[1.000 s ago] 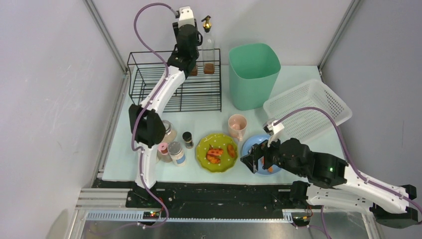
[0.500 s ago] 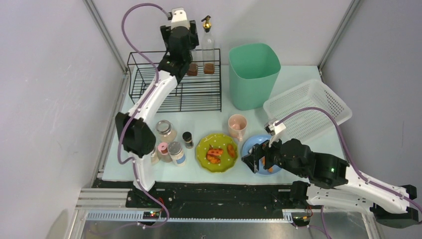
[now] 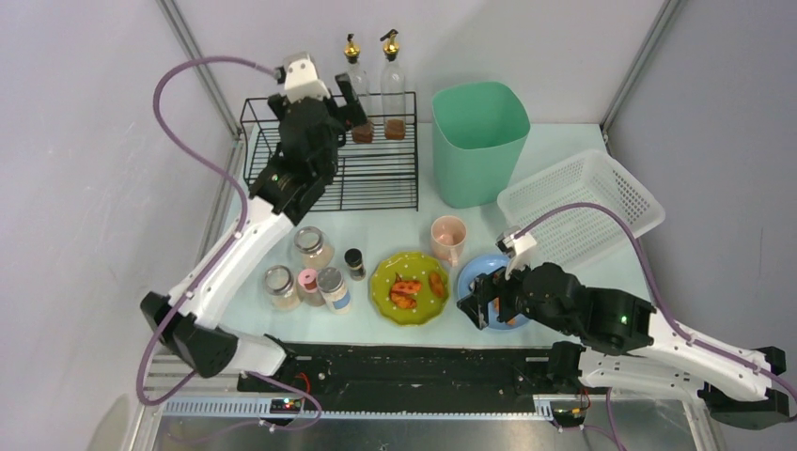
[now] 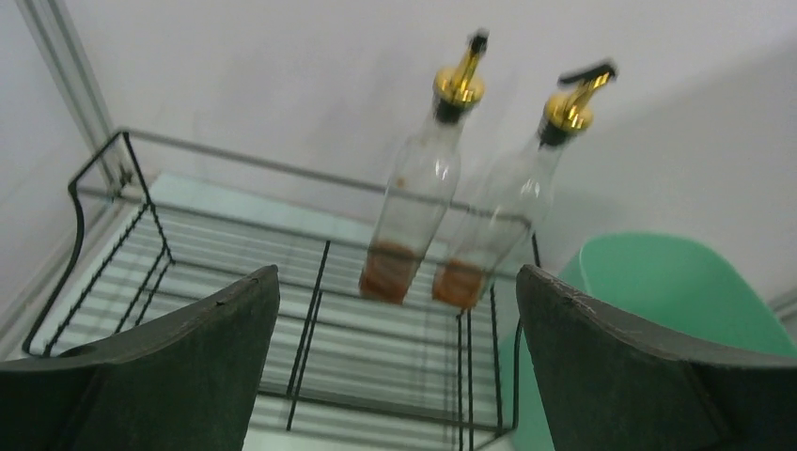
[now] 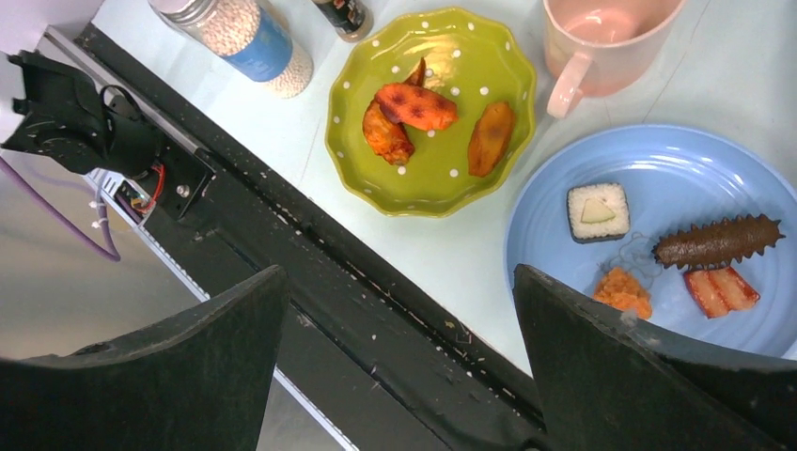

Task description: Clear the kitchen counter

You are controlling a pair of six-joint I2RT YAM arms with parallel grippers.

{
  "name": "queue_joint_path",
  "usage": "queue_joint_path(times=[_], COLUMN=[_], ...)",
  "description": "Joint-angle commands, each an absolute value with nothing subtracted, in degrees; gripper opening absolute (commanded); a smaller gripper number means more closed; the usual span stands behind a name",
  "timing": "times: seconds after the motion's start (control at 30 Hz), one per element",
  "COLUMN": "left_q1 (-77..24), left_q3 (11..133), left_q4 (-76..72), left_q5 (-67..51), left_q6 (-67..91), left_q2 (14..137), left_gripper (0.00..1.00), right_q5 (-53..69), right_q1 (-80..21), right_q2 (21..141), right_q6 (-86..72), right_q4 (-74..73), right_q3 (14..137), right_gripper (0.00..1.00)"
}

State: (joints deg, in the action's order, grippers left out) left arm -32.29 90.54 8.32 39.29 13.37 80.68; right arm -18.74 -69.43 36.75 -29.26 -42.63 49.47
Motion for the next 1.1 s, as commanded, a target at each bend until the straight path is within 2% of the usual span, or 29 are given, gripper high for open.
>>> queue_joint_path(times=[0.0, 0.37, 0.57, 0.73, 1.07], left_q1=[-35.1, -40.5, -42.4, -44.5, -45.5], left_q3=[83.6, 66.4, 62.4, 54.5, 50.1], left_q4=[12.6, 24.3, 34.2, 36.7, 44.9], left_q5=[42.5, 38.5, 35.4, 34.0, 34.7], left_q6=[18.1, 26.0, 29.2, 35.9, 45.6], left_q2=[74.2, 57.2, 54.0, 48.8, 50.7], left_gripper=[1.00, 1.00, 1.00, 1.00, 1.00], right_q5=[-19.3, -18.4, -16.9, -16.9, -17.6], right_q1=[-69.6, -69.3, -69.3, -69.4, -69.4], right_q2=[37.7, 42.2, 44.7, 46.5, 48.9], right_q6=[-30.9, -30.7, -31.2, -31.5, -31.7], right_q4=[-44.9, -48.0, -45.0, -43.7, -43.5], right_q3=[51.0, 56.1, 56.2, 56.2, 56.2], right_gripper=[0.94, 0.94, 0.94, 0.94, 0.94])
